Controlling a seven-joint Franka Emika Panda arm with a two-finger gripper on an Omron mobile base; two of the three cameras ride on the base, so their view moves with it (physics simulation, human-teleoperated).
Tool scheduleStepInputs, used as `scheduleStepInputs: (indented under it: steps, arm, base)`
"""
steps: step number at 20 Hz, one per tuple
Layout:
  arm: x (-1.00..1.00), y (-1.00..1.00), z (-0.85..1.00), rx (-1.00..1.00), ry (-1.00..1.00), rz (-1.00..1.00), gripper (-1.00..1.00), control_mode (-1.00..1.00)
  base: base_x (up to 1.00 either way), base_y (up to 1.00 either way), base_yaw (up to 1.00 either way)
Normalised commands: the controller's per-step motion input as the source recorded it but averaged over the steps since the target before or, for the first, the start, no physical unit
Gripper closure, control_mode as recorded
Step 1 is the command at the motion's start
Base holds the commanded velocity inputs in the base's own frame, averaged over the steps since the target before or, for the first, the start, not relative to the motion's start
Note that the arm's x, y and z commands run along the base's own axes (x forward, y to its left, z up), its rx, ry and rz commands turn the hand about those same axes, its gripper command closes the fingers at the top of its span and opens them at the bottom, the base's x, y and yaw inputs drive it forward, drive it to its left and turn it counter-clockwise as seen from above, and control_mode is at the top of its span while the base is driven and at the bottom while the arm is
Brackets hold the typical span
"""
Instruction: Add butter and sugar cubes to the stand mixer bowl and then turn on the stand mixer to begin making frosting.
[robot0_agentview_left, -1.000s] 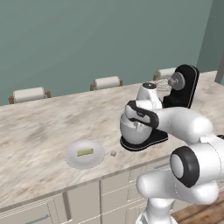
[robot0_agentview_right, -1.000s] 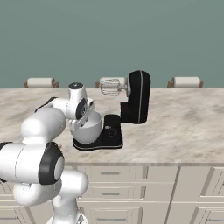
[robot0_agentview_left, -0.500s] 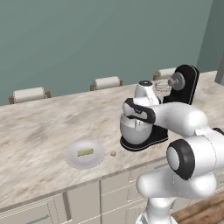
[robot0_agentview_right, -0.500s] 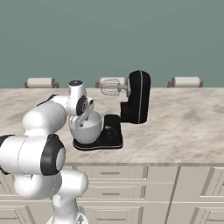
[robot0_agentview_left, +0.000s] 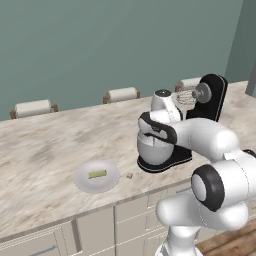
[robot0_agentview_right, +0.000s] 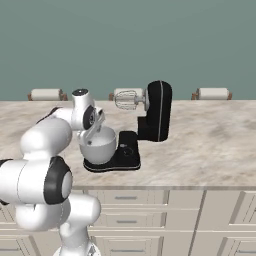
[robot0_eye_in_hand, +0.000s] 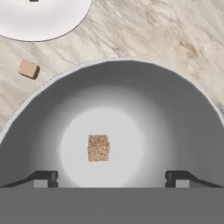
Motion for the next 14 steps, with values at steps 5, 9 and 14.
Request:
scheduleStepInputs:
  steps: [5, 9, 14]
  arm:
    - [-0.24, 0.24, 0.36, -0.1, -0.24, 0.12, -1.0, -1.0]
    - [-0.09, 0.25, 0.43, -0.15, -0.1, 0.14, -1.0, -1.0]
    - [-0.07, 0.27, 0.44, -0.17, 0.04, 0.16, -1.0, -1.0]
  base:
    - [0.0, 0.0, 0.0]
    - [0.0, 0.0, 0.0]
    - [0.0, 0.0, 0.0]
